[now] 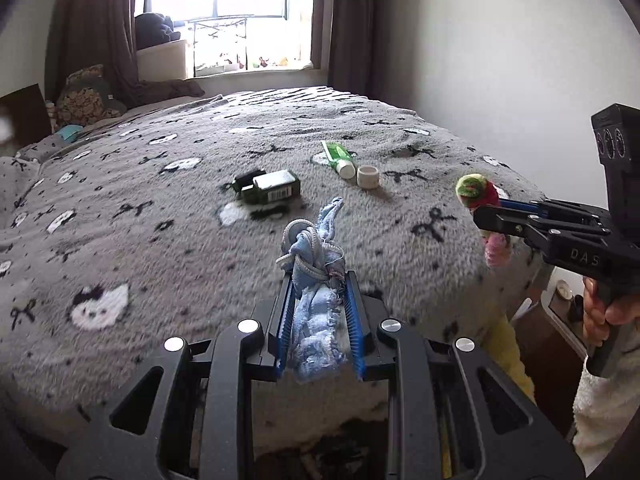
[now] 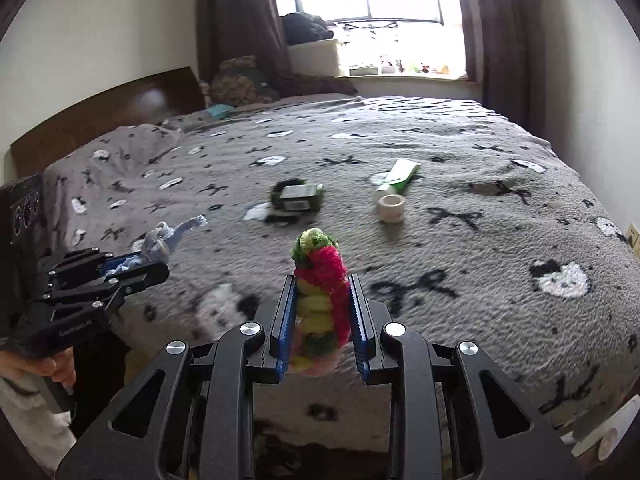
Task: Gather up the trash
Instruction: 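Lower the cloth and toy below the bed edge and open both tools over the bin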
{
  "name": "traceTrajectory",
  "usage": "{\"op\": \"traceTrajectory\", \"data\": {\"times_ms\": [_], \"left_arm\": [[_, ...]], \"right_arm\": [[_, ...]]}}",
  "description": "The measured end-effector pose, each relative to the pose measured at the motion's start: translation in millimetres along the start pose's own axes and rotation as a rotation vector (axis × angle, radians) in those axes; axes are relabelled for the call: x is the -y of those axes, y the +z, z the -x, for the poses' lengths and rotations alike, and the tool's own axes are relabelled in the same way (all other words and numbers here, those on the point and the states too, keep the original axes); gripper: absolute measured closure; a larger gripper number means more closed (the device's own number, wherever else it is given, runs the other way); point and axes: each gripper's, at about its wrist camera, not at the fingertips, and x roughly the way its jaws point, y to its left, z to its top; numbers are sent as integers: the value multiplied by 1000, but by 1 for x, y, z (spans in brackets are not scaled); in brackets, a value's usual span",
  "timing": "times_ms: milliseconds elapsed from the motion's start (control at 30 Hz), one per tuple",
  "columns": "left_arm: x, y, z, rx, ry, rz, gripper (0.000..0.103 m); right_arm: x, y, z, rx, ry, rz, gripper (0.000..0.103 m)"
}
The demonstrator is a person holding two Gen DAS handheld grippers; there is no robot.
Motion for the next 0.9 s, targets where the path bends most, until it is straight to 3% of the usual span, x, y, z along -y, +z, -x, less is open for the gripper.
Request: {"op": "traceTrajectory", "data": {"times_ms": [333,467,900], "left_arm": [[-4,-77,22,-89,4,32,80],[-4,-109,10,-172,-17,77,80],[-11,-191,-50,-428,-29,123,80]], "right_arm": [[-50,-55,-4,-67,53,33,77],[-59,-81,-17,-129,92,-5,77],[-75,-159,-70,-351,57,-12,77]]}}
